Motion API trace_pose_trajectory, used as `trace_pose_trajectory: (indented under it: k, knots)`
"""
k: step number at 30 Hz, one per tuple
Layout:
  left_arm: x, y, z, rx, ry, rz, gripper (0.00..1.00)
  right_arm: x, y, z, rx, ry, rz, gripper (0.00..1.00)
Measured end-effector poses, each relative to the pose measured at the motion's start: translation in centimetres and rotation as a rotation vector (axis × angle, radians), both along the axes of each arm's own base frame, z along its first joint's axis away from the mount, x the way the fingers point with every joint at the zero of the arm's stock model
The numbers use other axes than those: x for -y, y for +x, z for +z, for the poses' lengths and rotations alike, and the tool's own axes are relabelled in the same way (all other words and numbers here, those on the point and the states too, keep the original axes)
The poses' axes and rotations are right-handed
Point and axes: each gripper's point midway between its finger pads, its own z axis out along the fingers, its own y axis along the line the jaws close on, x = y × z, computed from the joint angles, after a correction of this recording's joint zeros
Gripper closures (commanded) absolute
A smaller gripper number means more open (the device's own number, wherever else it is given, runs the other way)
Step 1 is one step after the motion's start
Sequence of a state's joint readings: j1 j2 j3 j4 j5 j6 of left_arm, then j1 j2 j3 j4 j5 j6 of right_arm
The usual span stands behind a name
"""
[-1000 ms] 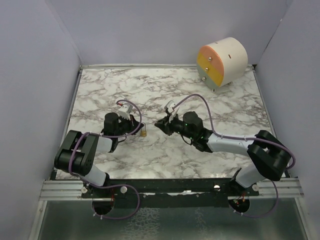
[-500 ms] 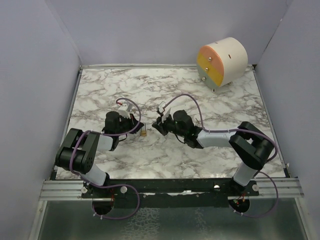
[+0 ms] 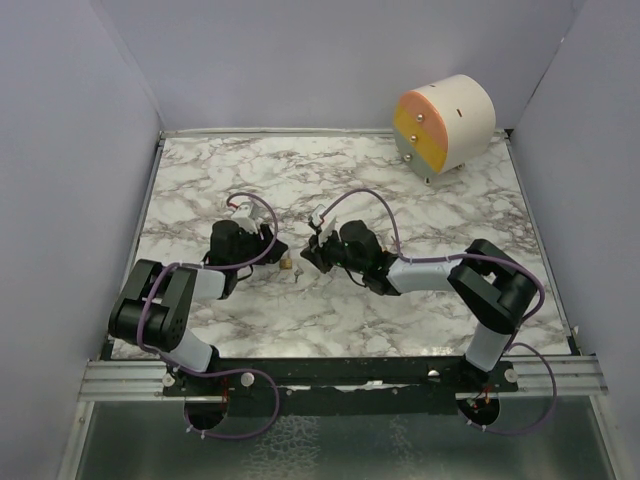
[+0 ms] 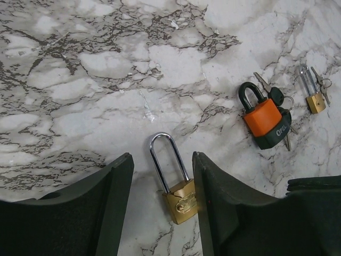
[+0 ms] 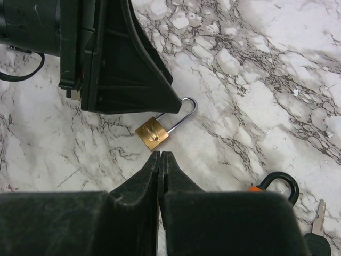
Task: Lock with the key
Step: Place the key at the center of the board, then reset both arms
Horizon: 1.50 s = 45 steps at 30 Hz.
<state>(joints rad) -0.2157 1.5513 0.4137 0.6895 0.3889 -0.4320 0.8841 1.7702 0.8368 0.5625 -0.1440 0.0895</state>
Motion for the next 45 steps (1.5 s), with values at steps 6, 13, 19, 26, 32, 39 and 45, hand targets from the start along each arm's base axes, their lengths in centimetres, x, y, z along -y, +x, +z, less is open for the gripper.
trace_pose_trajectory:
  k: [6, 13, 19, 26, 32, 39, 45]
  knots:
    - [-0.2, 0.3, 1.0, 0.027, 0.003, 0.018, 0.45, 0.0, 0.0, 0.0, -0.003, 0.0, -0.001, 0.99]
    - [-0.6, 1.0, 4.4, 0.123, -0.007, 0.047, 0.03, 1.0, 0.2, 2.0, 0.036, 0.007, -0.042, 0.99]
    - [-1.1, 2.0, 9.2, 0.258, -0.021, 0.086, 0.01, 3.7, 2.3, 6.3, 0.133, 0.047, -0.173, 0.99]
    - [-2.2, 2.8, 10.5, 0.293, 0.022, 0.144, 0.01, 16.2, 9.4, 5.9, 0.072, 0.093, -0.508, 0.99]
    - [-3.9, 4.7, 11.8, 0.316, 0.098, 0.215, 0.01, 29.9, 12.2, 6.2, 0.024, 0.222, -0.823, 0.99]
    - [-10.1, 6.9, 10.3, 0.264, 0.169, 0.393, 0.01, 39.7, 11.7, 5.6, 0.022, 0.293, -1.082, 0.99]
    - [-16.2, 7.1, 7.9, 0.19, 0.268, 0.563, 0.01, 46.1, 10.9, 7.3, 0.072, 0.364, -1.251, 0.99]
